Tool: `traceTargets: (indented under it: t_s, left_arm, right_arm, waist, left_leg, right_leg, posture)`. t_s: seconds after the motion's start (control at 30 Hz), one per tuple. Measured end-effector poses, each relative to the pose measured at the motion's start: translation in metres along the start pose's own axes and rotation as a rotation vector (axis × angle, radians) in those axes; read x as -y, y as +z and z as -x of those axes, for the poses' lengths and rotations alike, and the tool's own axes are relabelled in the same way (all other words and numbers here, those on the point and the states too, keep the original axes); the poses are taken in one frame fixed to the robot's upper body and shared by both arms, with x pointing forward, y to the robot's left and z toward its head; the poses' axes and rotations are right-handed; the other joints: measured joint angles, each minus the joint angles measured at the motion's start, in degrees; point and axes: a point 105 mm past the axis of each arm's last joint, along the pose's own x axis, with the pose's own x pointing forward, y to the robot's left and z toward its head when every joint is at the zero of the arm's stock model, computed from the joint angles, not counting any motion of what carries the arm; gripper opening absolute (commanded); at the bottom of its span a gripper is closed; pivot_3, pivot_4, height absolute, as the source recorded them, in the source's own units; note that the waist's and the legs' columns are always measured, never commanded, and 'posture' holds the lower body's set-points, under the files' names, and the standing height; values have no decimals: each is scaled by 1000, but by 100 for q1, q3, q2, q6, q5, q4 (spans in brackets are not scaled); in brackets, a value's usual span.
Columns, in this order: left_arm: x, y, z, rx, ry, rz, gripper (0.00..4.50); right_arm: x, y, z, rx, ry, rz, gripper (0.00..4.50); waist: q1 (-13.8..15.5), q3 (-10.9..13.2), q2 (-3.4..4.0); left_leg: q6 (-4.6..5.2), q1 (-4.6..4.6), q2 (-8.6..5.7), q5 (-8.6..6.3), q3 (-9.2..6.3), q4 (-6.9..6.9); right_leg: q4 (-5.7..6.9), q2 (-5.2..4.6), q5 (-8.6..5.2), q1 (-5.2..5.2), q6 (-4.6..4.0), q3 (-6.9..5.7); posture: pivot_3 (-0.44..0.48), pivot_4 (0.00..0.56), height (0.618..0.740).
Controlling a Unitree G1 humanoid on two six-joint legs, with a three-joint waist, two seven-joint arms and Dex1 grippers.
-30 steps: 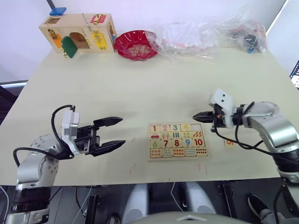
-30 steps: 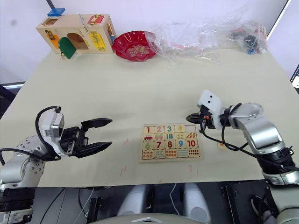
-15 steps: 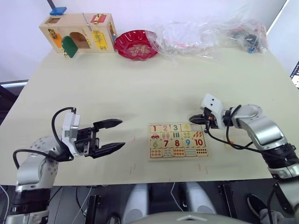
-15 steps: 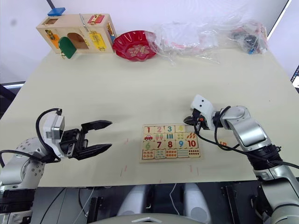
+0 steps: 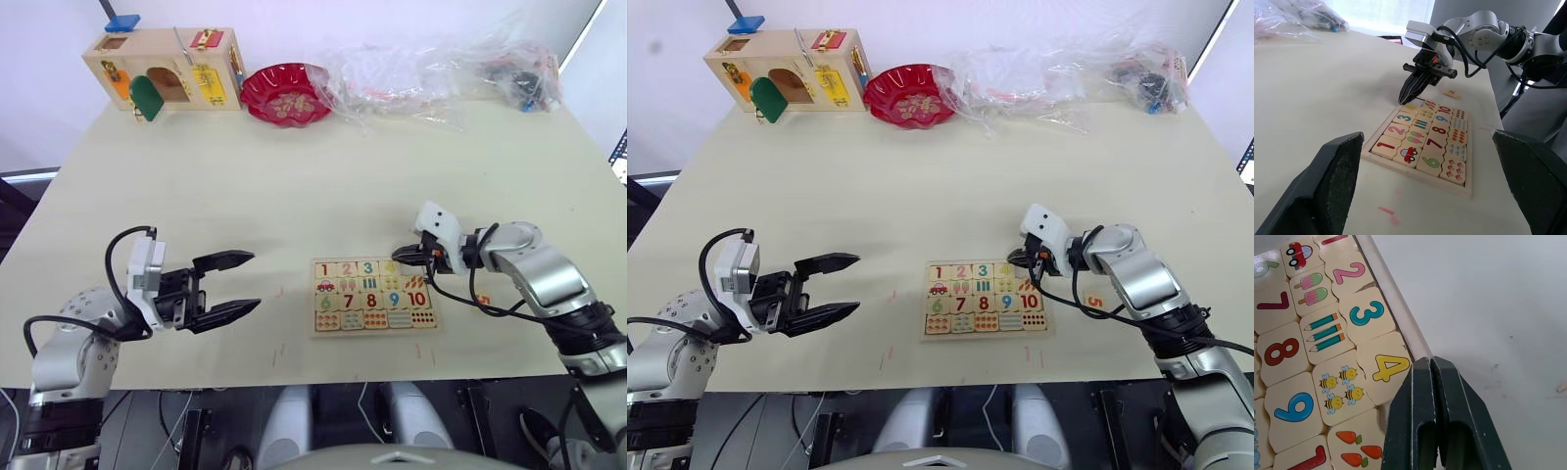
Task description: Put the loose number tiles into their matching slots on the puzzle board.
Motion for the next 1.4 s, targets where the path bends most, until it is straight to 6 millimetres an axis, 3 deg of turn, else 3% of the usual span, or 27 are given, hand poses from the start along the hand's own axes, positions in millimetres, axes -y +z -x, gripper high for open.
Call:
traceTargets:
  t_s: [0.43, 0.6, 0.77, 0.9, 0.97, 1.03, 1.1, 1.27, 1.4]
  left_arm:
    - [-1, 1, -1, 2, 0, -5, 4500]
    - [0, 2, -1, -1, 5, -7, 4500]
    - [2, -1, 1, -6, 13, 0, 4500]
    - [2, -3, 1, -1, 22, 1, 4500]
    - [3, -5, 3, 1, 31, 6, 4500]
    - [5, -9, 6, -3, 42, 16, 4500]
    - [6, -11, 8, -7, 51, 25, 4500]
    - [16, -32, 23, -30, 119, 98, 4500]
    - [21, -38, 29, -37, 149, 104, 4500]
  right_arm:
    - [-3, 4, 3, 28, 0, 12, 53]
    - [-6, 21, 37, 183, -93, 55, 53]
    - [-27, 3, 61, 243, -76, -32, 53]
    - [-31, -9, 90, 291, -192, -133, 1304]
    - [-40, -28, 102, 269, -243, -180, 2536]
    - [-50, -46, 113, 244, -295, -231, 3208]
    - [-55, -54, 120, 243, -333, -256, 4276]
    - [-81, -90, 155, 230, -542, -379, 4433]
    - [-89, -95, 168, 222, -605, -376, 4433]
  waist:
    - [3, 0, 0]
    - [46, -2, -4]
    - [68, -2, -3]
    - [58, -2, -3]
    - [69, -3, -4]
    - [73, -3, -4]
    - [71, -3, -4]
    - [64, -8, -7]
    - [46, -21, -8]
  left_leg:
    - [0, -1, 0, 0, -1, 0]
    - [0, -3, -1, 0, -5, 0]
    - [0, -1, -1, 0, -2, 0]
    - [0, 5, 1, 0, -4, 0]
    - [0, 4, 1, 0, -2, -1]
    - [0, 8, 0, 0, 4, 0]
    - [0, 12, 1, 0, 4, -1]
    - [0, 22, 7, 0, 16, -5]
    - [0, 99, 15, -2, 27, -27]
  right_leg:
    - [0, 0, 0, -1, 0, 0]
    - [-2, -2, 0, 2, 1, -4]
    - [-1, -2, 0, 5, 1, -1]
    - [0, 3, -1, 9, 0, -1]
    - [-2, 4, -2, 9, 1, -1]
    - [-2, 2, -1, 12, 1, 5]
    - [0, 4, -2, 14, 2, 6]
    - [-2, 6, -3, 18, 2, 19]
    - [-27, 10, -9, 88, -2, 27]
  posture:
    - [0, 150, 740]
    - [0, 150, 740]
    - [0, 150, 740]
    - [0, 150, 740]
    - [0, 150, 740]
    - [0, 150, 740]
    - [0, 150, 740]
    - [0, 150, 740]
    - [0, 150, 740]
